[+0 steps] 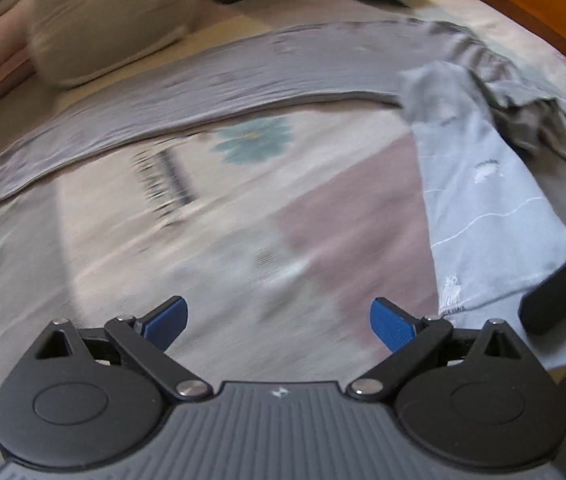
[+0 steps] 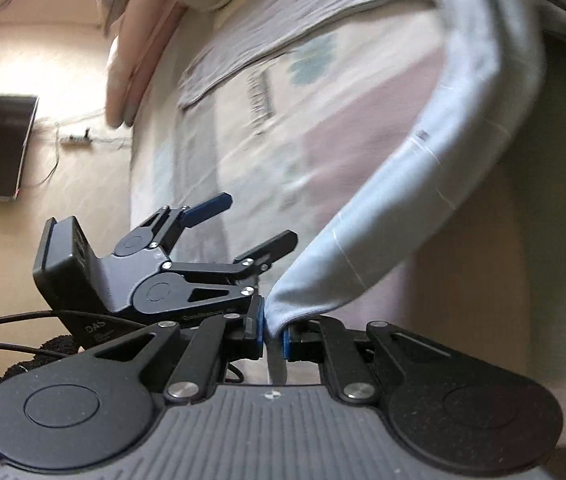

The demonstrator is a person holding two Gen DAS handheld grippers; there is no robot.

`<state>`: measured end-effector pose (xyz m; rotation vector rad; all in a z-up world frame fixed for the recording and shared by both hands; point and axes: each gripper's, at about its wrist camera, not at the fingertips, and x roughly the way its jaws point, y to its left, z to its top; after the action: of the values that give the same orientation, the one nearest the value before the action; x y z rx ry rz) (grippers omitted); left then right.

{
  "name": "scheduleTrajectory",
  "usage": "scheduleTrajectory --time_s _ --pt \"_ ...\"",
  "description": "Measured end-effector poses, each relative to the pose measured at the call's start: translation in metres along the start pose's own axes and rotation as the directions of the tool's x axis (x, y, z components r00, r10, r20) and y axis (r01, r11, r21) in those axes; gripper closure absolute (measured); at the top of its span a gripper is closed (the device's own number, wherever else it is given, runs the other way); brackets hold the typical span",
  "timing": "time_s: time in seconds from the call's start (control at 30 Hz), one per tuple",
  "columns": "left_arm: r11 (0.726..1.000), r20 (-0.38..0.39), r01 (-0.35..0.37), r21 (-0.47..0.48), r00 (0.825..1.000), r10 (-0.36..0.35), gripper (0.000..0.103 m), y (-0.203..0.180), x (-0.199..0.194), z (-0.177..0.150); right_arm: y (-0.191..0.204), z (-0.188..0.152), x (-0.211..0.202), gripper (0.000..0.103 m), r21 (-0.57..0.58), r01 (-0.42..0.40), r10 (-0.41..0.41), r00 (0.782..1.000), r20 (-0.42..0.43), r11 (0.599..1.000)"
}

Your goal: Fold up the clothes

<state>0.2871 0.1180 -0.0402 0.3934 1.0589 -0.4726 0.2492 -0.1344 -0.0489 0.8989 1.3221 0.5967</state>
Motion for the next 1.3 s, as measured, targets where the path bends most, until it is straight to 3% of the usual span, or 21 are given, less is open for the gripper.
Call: scheduleTrajectory --time_s 0.2,0.3,0.53,0.63,0.73,0.87,0.97,1.03,1.17,1.3 --pt "0.99 -0.011 -0.084 -0.117 0.996 0.083 0.006 0.048 -0.011 -0.022 0.031 0.015 0.033 0.093 -0.052 -0.035 0.035 0.999 -0.001 0.998" --pt "0.975 -0.022 -0.097 -0.199 0.995 0.095 0.005 0.069 -0.017 -0.033 0.036 0.02 0.05 0.083 -0.018 -0.055 0.055 0.998 -0.014 0.998" --pt "0.951 -0.039 -0.049 -0.305 0.998 0.039 0.006 0.077 -0.021 -0.055 0.049 0.013 0.079 0.069 -0.125 0.064 -0.084 0.984 -0.155 0.99" --pt "0.946 -0.034 0.005 -0.323 0.999 -0.016 0.006 0.07 -0.02 -0.056 0.053 0.006 0.083 0.064 -0.234 0.145 -0.194 0.961 -0.2 0.961" --pt "0.946 -0.026 0.048 -0.319 0.998 -0.06 0.006 0.059 -0.017 -0.054 0.054 -0.003 0.081 0.053 -0.395 0.265 -0.36 0.914 -0.187 0.88" --pt "0.939 -0.028 0.102 -0.329 0.993 -0.118 0.006 0.045 -0.014 -0.047 0.047 -0.015 0.073 0.045 -0.548 0.314 -0.49 0.847 -0.208 0.775" --pt "0.894 -0.024 0.192 -0.404 0.975 -0.22 0.006 0.039 -0.009 -0.044 0.037 -0.023 0.064 0.04 -0.587 0.311 -0.525 0.818 -0.236 0.748" --pt "0.851 -0.016 0.25 -0.461 0.957 -0.29 0.006 0.034 -0.005 -0.044 0.03 -0.025 0.055 0.04 -0.59 0.324 -0.539 0.81 -0.231 0.739" --pt "0.754 -0.002 0.306 -0.581 0.926 -0.378 0.006 0.023 0.004 -0.053 0.014 -0.022 0.044 0.039 -0.553 0.347 -0.534 0.817 -0.218 0.758" --pt "0.688 0.032 0.336 -0.643 0.91 -0.414 0.006 0.016 0.014 -0.057 0.006 -0.012 0.045 0.039 -0.516 0.353 -0.51 0.837 -0.2 0.781"
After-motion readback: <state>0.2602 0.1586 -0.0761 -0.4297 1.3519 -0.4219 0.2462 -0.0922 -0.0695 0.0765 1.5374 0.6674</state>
